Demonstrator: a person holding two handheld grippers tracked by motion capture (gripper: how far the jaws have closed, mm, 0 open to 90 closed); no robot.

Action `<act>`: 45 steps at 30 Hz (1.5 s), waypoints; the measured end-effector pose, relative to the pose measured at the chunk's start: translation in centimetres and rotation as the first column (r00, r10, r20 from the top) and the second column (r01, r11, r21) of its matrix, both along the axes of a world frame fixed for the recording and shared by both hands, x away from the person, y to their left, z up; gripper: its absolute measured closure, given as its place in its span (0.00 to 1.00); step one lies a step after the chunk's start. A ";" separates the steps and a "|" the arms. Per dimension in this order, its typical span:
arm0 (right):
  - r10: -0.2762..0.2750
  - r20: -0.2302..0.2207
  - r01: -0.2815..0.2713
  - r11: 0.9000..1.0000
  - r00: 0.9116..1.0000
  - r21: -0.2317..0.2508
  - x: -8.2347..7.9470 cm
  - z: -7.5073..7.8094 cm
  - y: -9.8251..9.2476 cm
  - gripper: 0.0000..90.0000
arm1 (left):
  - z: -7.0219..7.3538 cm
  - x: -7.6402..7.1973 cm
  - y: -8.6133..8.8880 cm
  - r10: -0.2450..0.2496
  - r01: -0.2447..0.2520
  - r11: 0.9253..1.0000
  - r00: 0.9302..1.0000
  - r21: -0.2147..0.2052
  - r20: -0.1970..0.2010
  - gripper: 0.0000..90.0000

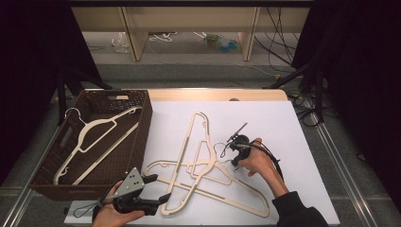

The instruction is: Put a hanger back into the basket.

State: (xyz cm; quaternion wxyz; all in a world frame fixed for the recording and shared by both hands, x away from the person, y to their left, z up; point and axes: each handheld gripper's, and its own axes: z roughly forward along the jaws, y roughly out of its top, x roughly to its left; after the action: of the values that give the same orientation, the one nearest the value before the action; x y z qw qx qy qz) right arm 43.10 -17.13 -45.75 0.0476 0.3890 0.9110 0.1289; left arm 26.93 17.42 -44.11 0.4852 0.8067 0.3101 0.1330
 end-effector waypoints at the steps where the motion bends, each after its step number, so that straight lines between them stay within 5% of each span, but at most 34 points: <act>1: 0.018 -0.017 -0.019 0.999 1.000 -0.026 -0.2 0.1 0.0 0.84 | 0.0 0.0 0.1 0.004 -0.004 1.000 1.000 -0.001 0.001 0.27; 15: -0.033 -0.090 0.026 0.997 0.995 -0.075 0.4 0.3 0.4 0.88 | 0.0 0.0 -0.1 -0.009 0.009 1.000 1.000 0.001 -0.001 0.27; 31: 0.036 -0.048 -0.041 0.995 0.998 -0.094 0.6 0.4 0.2 0.99 | 0.0 0.0 -0.1 -0.013 0.013 1.000 1.000 0.006 0.007 0.28; 45: 0.024 -0.031 -0.026 0.996 0.999 -0.087 0.5 0.8 0.1 0.99 | -0.4 0.1 -0.9 -0.022 0.023 0.999 1.000 0.026 -0.009 0.28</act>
State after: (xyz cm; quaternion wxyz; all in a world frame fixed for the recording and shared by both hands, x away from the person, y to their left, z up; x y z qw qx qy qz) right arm 43.64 -17.07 -44.94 0.0496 0.3770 0.9211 0.0837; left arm 27.07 16.54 -44.49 0.4747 0.8169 0.3014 0.1279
